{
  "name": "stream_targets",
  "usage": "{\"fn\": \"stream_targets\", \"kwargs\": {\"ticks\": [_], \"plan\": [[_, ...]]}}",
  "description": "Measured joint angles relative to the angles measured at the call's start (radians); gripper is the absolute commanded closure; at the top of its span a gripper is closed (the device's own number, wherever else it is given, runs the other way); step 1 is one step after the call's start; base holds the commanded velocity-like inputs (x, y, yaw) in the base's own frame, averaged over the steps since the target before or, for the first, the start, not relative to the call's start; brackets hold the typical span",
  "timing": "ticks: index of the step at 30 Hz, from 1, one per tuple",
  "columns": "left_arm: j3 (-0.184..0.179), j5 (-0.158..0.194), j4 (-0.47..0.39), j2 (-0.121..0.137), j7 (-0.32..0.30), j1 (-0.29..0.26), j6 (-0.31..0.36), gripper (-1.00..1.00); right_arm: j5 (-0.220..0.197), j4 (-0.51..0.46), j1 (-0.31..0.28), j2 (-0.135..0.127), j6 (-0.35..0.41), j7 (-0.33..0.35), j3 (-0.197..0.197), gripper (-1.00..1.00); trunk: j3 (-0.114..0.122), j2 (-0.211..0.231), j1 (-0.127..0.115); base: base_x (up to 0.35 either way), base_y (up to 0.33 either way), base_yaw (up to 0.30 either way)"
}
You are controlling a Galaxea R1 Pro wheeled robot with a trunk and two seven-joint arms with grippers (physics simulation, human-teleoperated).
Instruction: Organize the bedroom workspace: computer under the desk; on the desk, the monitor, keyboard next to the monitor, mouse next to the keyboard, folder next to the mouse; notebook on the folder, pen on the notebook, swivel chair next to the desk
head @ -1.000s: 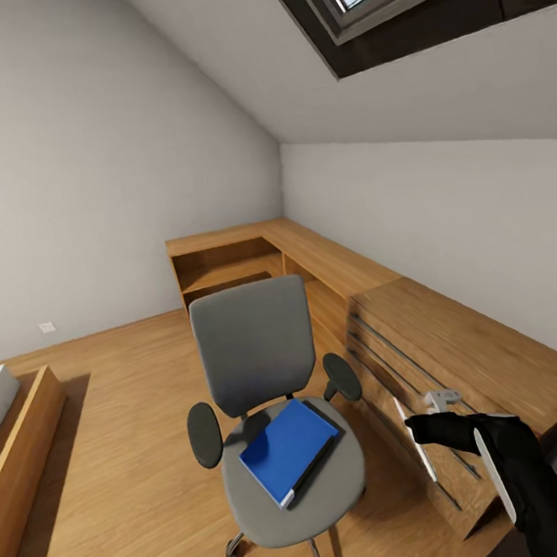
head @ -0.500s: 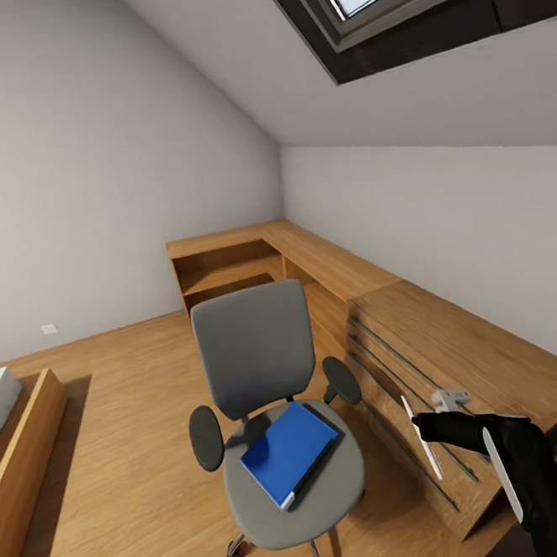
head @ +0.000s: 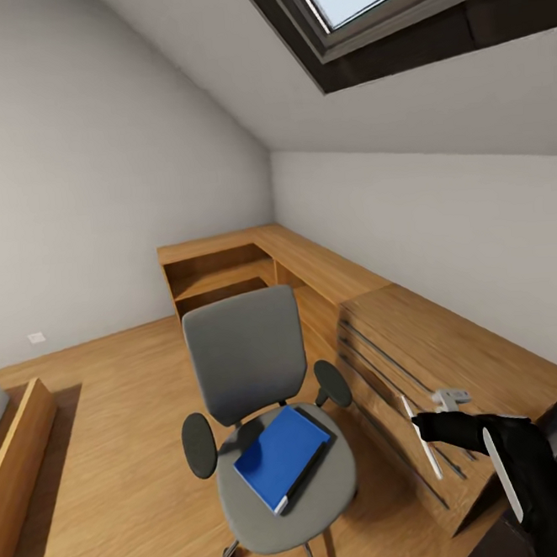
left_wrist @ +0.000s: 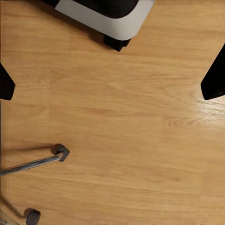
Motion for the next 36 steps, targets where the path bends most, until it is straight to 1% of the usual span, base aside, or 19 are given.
{"fn": "stream_targets", "kwargs": {"ticks": [4,9,12,14,15,18,19,20,21,26,27,29,31,33,36], "plan": [[0.0,0.0,0.005,0.0,0.0,0.0,0.0,-1.0,0.0,0.0,0.0,0.0,-0.002,0.0,0.0,1.0,0.016,0.028,-0.015,0.0,0.0,-0.2],[0.0,-0.001,0.057,-0.001,0.0,0.0,-0.005,-1.0,0.0,0.0,0.0,0.001,-0.005,-0.001,0.0,1.0,0.036,0.063,-0.035,0.0,0.0,-0.209],[0.0,-0.002,0.086,-0.002,0.0,0.0,-0.046,-1.0,0.0,0.0,0.0,0.001,-0.007,-0.001,-0.01,1.0,0.048,0.084,-0.046,0.0,0.0,-0.217],[0.0,-0.002,0.095,-0.002,-0.001,0.0,-0.075,-1.0,0.0,0.0,0.0,0.001,-0.007,0.0,-0.03,1.0,0.056,0.098,-0.054,0.0,0.0,-0.228],[-0.001,-0.003,0.105,-0.003,-0.002,0.0,-0.102,-1.0,0.001,0.0,0.0,0.001,-0.008,0.0,-0.058,1.0,0.06,0.105,-0.058,0.0,0.0,-0.237],[-0.002,-0.011,0.12,-0.007,-0.004,0.0,-0.134,-1.0,0.0,0.0,0.001,0.001,-0.008,0.0,-0.099,1.0,0.071,0.126,-0.069,0.0,0.0,-0.243],[-0.003,-0.019,0.124,-0.01,-0.004,0.0,-0.143,-1.0,0.0,0.0,0.001,0.001,-0.008,0.0,-0.111,1.0,0.075,0.133,-0.073,0.0,0.0,-0.248],[-0.004,-0.042,0.13,-0.016,-0.005,0.0,-0.156,-1.0,0.0,0.0,0.001,0.001,-0.008,-0.001,-0.13,1.0,0.079,0.14,-0.077,0.0,0.0,-0.249],[-0.004,-0.058,0.132,-0.018,-0.005,0.0,-0.161,-1.0,-0.001,0.0,0.001,0.001,-0.008,-0.001,-0.137,1.0,0.082,0.147,-0.081,0.0,0.0,-0.25],[-0.002,-0.149,0.139,-0.027,-0.004,0.0,-0.179,-1.0,-0.001,0.0,0.001,0.0,-0.008,0.0,-0.158,1.0,0.101,0.182,-0.1,0.0,0.0,-0.257],[-0.001,-0.176,0.14,-0.028,-0.003,0.0,-0.19,-1.0,-0.001,0.0,0.001,0.001,-0.008,0.0,-0.162,1.0,0.104,0.189,-0.104,0.0,0.0,-0.264],[0.001,-0.195,0.141,-0.03,-0.002,0.0,-0.203,-1.0,-0.001,0.0,0.001,0.001,-0.008,0.0,-0.164,1.0,0.111,0.203,-0.111,0.0,0.0,-0.265],[0.001,-0.207,0.142,-0.03,-0.002,0.0,-0.215,-1.0,-0.001,0.0,0.001,0.001,-0.008,0.0,-0.166,1.0,0.118,0.217,-0.119,0.0,0.0,-0.25],[0.002,-0.217,0.142,-0.031,-0.002,0.0,-0.225,-1.0,-0.001,0.0,0.001,0.001,-0.008,0.0,-0.167,1.0,0.124,0.231,-0.127,0.0,0.0,-0.147],[0.002,-0.223,0.143,-0.03,-0.002,0.0,-0.23,-1.0,-0.001,0.0,0.0,0.001,-0.008,0.0,-0.169,1.0,0.134,0.252,-0.138,0.0,0.0,-0.085]]}}
